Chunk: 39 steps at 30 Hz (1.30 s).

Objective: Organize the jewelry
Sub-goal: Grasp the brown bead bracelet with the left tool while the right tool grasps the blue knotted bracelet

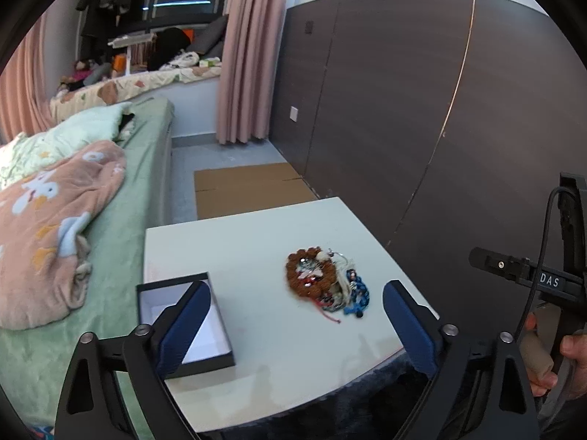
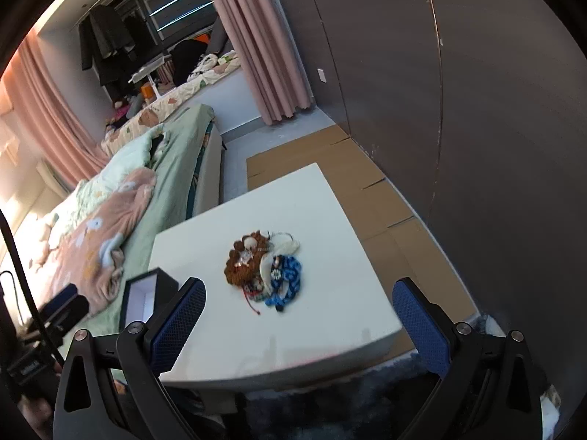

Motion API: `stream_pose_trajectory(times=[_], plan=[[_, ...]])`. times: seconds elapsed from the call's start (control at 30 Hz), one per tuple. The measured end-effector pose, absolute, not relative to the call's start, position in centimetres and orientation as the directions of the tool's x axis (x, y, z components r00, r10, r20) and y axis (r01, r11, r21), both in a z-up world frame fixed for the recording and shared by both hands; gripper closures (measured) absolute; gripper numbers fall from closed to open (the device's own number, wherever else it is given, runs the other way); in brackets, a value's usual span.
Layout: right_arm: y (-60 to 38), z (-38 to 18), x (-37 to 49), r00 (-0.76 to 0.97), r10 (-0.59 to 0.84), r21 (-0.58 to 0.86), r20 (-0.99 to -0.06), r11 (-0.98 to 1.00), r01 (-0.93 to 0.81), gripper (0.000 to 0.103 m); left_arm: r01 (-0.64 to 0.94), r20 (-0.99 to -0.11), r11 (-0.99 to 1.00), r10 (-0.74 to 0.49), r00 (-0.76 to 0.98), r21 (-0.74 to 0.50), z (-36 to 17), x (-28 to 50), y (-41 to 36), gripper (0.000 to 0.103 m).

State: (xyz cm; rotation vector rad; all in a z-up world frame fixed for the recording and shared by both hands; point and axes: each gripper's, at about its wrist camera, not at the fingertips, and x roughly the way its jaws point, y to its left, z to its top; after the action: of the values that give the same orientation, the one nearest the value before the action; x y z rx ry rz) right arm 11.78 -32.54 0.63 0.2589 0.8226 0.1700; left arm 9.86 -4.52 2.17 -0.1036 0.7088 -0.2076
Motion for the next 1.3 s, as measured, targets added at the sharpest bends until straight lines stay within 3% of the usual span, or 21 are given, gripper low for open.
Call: stream_pose_trajectory(times=[0.33,0.53,0.6,0.8,0.87,0.93,1.0,1.3], plan=[[-33.3,0.5,17.0,0.616,0.311,0.367,-0.724,0.93,-0.039,0.002,0.202,-0.697,0.952,-0.307,0.648,-0.232,0.2,15.7,-7.0,0.031],[-34.2,-2.3,18.7,0.594,0.339,0.421,-0.73,0.907,0.001,0.015,0.207,-0.738,0.94,-0.342,0.582,-0.272,-2.2,20.1,-8.6,0.048],[-34.6,-4.0,19.3,0.568,0.348,0.442,-0.746,0.897,0.03,0.021,0.198,-0.756,0.937,-0.349,0.553,-0.288,-3.2,21.6,-9.0,0.049],[-35.4,-6.6,20.6,0.544,0.368,0.484,-0.754,0.871,0.08,0.021,0.199,-0.784,0.926,-0.379,0.492,-0.323,-6.3,24.2,-10.1,0.052],[-35.4,-7.1,21.0,0.536,0.368,0.484,-0.76,0.87,0.089,0.022,0.203,-0.793,0.923,-0.384,0.472,-0.326,-7.5,24.3,-10.3,0.059],[-35.1,-7.6,21.2,0.524,0.374,0.487,-0.766,0.869,0.092,0.022,0.202,-0.809,0.923,-0.384,0.445,-0.327,-8.7,24.3,-10.3,0.072],[-35.1,-7.9,21.5,0.514,0.376,0.486,-0.771,0.869,0.091,0.022,0.209,-0.818,0.923,-0.383,0.429,-0.323,-9.6,24.0,-10.2,0.078],[-34.4,-9.4,22.2,0.459,0.404,0.498,-0.791,0.862,0.099,0.022,0.29,-0.834,0.916,-0.378,0.401,-0.276,-11.6,23.1,-11.7,0.078]])
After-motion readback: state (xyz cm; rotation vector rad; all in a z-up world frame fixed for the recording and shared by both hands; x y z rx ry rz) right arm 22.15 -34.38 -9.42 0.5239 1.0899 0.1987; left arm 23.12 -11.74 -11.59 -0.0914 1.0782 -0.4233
